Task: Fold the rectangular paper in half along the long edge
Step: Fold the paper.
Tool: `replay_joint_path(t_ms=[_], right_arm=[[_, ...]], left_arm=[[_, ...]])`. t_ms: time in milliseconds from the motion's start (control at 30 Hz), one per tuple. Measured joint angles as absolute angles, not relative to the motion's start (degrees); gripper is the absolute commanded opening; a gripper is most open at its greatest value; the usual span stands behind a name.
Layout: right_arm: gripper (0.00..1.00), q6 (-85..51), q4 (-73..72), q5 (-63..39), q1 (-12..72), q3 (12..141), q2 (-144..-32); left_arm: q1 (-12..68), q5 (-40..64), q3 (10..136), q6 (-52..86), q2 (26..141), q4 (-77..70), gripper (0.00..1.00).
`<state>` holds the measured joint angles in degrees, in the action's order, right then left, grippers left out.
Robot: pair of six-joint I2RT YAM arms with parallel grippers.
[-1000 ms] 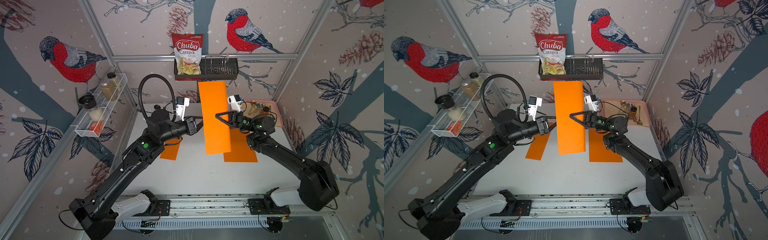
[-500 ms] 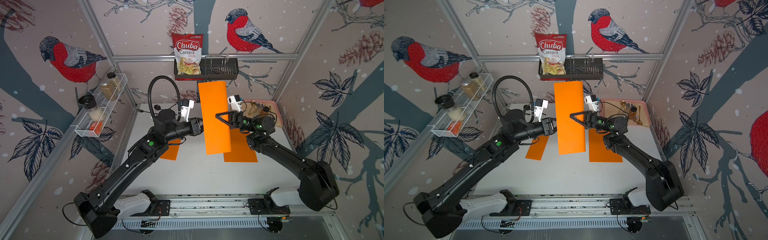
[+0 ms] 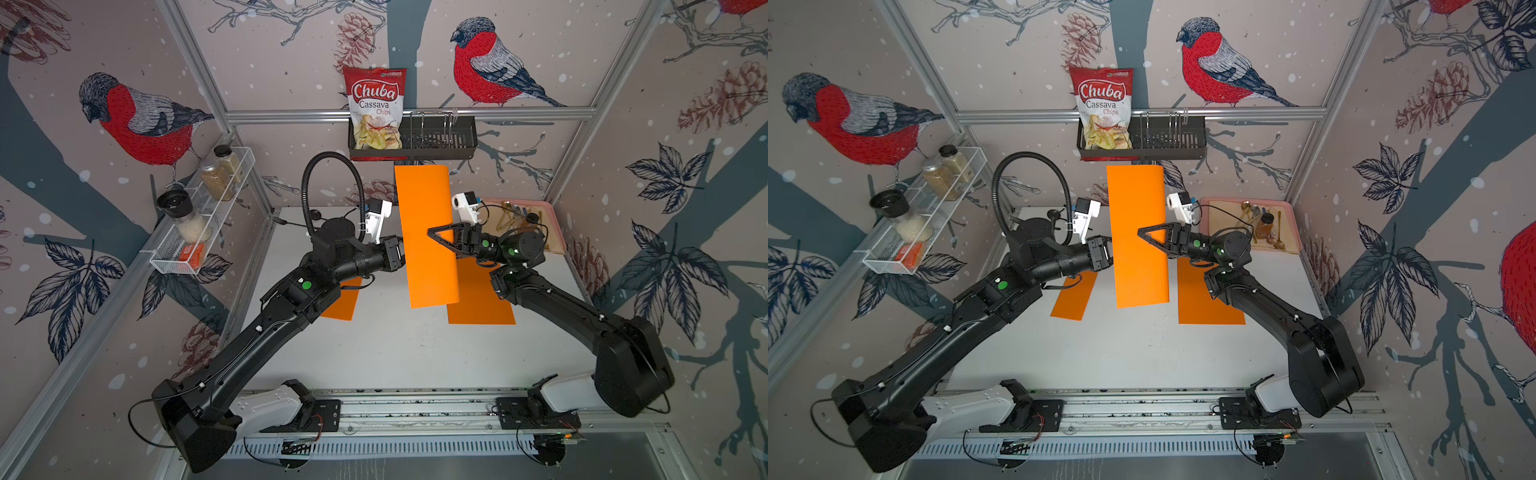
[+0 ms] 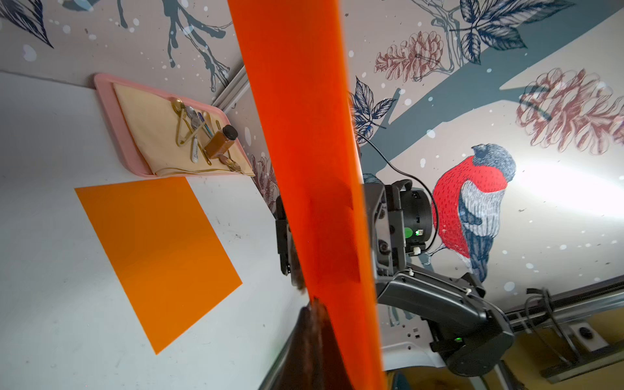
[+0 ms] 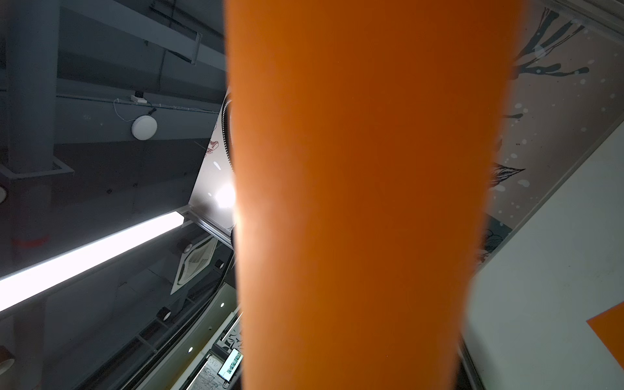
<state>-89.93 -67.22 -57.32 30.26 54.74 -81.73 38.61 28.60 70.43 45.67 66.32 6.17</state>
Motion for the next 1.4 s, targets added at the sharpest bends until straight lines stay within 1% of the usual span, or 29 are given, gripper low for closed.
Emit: replay_joint_path(t_ms=[233,367,533,567,733,833,967,1033,1200,1400], right_arm=[[0.38,-91.59,-69.93,-57.01,29.89,54.15,-82.35],[0.48,-91.66,-70.67,-56.77,29.61,53.87,-82.35],[0.56,-91.57,-70.46,-56.01,29.34,53.25,-82.00],[0.56,-91.35,-70.02,-55.88,29.34,53.23,-81.67],[0.52,-87.92,-66.00,-55.44,29.34,53.28,-79.22],[0.45,-85.21,-62.98,-54.96,29.30,53.67,-77.91],[0.41,-82.35,-59.33,-54.02,29.30,53.89,-76.69],[0.38,-80.97,-57.69,-53.56,29.30,53.89,-76.23],[0.36,-77.95,-53.74,-52.21,29.30,54.08,-75.18],[0.30,-76.23,-51.33,-50.89,29.32,54.22,-74.50]], left_arm=[[38.61,28.60,69.47,46.11,65.63,5.37,0.00],[38.61,28.38,69.45,46.09,65.04,5.28,0.00],[38.61,28.10,69.43,46.09,64.62,5.30,0.00],[38.61,27.97,69.36,46.09,64.58,5.28,0.00],[38.61,27.55,69.21,46.09,64.53,5.28,0.00],[38.61,26.94,69.14,46.09,64.53,5.23,0.00],[38.61,26.96,69.04,46.11,64.53,5.06,0.00],[38.61,26.96,69.01,46.11,64.53,5.06,0.00],[38.63,26.98,68.95,46.13,64.53,5.02,0.00],[38.79,26.98,68.29,46.30,64.36,4.89,0.00]])
